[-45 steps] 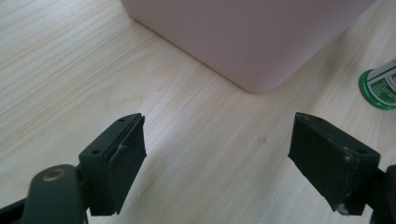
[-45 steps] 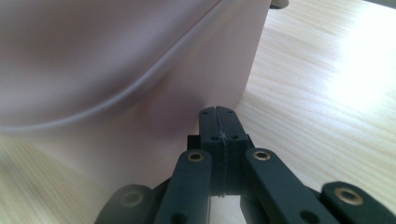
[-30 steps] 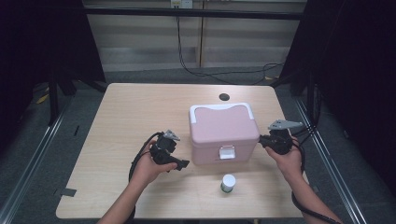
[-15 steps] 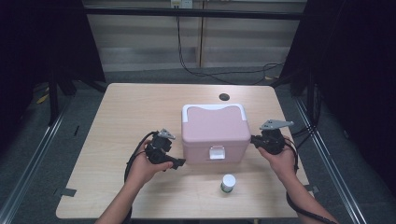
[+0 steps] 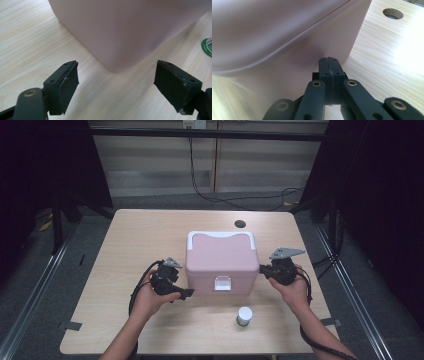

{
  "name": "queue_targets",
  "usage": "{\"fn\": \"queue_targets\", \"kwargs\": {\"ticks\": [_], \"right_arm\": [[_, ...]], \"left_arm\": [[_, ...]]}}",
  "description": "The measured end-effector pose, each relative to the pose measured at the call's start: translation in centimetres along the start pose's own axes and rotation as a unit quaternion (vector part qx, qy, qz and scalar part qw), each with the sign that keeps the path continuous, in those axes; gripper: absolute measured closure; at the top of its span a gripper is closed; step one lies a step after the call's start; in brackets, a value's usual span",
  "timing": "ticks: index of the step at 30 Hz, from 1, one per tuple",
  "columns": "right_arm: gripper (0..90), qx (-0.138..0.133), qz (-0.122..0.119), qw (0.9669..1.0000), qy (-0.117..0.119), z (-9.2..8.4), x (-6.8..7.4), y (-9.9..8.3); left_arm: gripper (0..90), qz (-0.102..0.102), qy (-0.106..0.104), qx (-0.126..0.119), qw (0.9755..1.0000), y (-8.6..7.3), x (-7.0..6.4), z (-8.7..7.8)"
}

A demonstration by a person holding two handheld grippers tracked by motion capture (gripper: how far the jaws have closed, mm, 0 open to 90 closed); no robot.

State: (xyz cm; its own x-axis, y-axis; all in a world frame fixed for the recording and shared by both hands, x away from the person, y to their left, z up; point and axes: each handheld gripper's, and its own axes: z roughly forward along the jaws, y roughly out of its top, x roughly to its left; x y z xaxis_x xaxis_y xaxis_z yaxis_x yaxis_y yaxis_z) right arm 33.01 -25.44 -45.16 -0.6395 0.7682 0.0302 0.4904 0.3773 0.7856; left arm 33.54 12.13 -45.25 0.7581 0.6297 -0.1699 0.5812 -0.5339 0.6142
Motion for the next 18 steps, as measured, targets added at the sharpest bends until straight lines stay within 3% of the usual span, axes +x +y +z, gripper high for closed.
{"fn": "queue_targets", "kwargs": {"ticks": [18], "right_arm": [[89.9, 0.002, -0.012, 0.9998, 0.013, 1.7, 1.4, 1.1]], "left_arm": [[20.6, -0.009, 0.006, -0.005, 0.9999, -0.5, 0.7, -1.1]]}}
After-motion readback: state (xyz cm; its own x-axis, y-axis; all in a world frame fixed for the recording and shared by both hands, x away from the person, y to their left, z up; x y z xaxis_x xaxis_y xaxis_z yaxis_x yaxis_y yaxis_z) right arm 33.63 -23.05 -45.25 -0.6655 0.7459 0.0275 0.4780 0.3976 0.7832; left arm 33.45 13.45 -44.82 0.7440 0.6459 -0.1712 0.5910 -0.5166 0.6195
